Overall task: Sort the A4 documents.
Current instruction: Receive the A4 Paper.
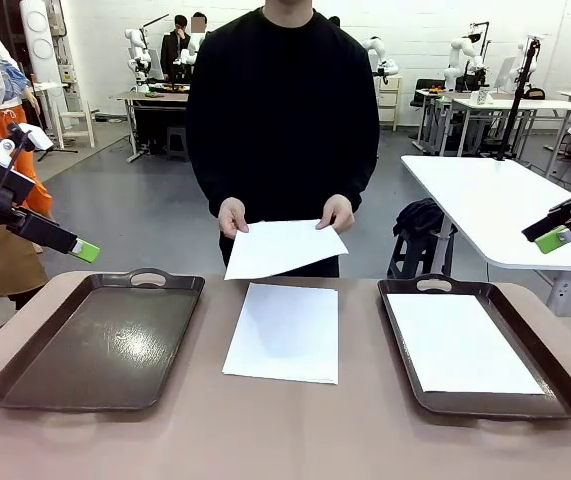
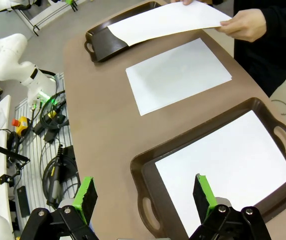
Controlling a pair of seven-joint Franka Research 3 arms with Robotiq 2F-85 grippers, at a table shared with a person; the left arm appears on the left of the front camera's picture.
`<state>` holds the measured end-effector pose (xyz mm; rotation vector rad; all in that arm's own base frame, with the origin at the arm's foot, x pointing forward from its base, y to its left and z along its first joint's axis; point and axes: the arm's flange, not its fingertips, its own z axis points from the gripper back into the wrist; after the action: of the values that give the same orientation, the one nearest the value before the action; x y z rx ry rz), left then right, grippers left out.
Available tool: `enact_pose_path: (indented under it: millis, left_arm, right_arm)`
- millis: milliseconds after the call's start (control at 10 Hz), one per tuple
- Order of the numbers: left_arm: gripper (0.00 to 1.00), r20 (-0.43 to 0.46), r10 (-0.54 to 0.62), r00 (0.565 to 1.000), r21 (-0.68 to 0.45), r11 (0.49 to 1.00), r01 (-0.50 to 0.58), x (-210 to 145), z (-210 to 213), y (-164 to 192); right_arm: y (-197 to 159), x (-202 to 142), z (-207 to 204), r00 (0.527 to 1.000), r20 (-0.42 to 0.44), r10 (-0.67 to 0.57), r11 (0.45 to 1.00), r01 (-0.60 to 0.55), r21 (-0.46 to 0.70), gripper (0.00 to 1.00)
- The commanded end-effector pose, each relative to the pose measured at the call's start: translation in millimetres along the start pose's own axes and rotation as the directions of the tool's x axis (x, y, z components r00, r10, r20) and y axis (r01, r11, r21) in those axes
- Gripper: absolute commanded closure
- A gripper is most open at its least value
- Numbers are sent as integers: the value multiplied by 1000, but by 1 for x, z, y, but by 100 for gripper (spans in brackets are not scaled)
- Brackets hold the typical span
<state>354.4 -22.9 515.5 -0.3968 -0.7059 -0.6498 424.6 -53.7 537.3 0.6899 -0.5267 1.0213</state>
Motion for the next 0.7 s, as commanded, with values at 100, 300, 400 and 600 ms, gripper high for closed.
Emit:
enact_pose_path:
  millis: [100,300,400,600]
  left_arm:
    - [0,8,-5,1000,-13,1000,6,-2,0,3]
    - [0,8,-5,1000,-13,1000,6,-2,0,3]
    - [0,8,-5,1000,-13,1000,6,-2,0,3]
    - [0,8,-5,1000,-13,1000,6,-2,0,3]
  right_arm:
    - [0,1,-2,1000,-4,2,1000,-2,2,0]
    - [0,1,-2,1000,-4,2,1000,-2,2,0]
    - [0,1,-2,1000,-4,2,1000,-2,2,0]
    - [0,1,-2,1000,-4,2,1000,-2,2,0]
